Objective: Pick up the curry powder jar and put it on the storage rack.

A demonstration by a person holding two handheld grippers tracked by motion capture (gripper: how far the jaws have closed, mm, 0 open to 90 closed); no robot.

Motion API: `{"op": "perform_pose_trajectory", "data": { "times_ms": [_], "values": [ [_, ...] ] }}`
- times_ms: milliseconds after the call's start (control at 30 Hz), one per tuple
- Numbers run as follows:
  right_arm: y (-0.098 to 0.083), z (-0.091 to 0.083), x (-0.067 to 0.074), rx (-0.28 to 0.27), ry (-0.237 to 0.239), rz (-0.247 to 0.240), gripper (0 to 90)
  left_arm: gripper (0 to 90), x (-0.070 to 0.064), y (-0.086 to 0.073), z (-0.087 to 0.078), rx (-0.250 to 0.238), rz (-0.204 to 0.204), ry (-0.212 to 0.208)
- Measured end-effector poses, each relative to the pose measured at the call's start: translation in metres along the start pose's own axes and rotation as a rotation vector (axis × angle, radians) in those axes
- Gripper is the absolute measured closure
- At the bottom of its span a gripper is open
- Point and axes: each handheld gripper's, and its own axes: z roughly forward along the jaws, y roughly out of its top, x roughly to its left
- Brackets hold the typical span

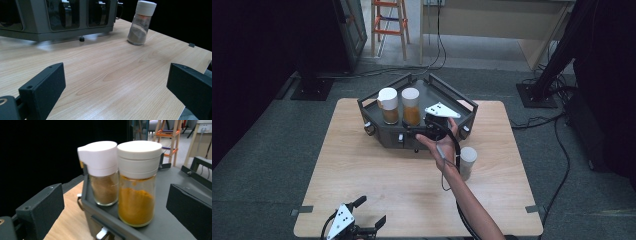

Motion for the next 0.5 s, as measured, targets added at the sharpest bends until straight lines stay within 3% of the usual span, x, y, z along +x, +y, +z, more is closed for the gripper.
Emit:
{"op": "perform_pose_trajectory", "data": {
  "times_ms": [500],
  "values": [
    [-0.028, -0.035, 0.004, -0.025, 0.088, -0.010, 1.3, 1.9, -0.001, 0.000, 0.000, -0.003, 0.000, 0.003]
  ]
}}
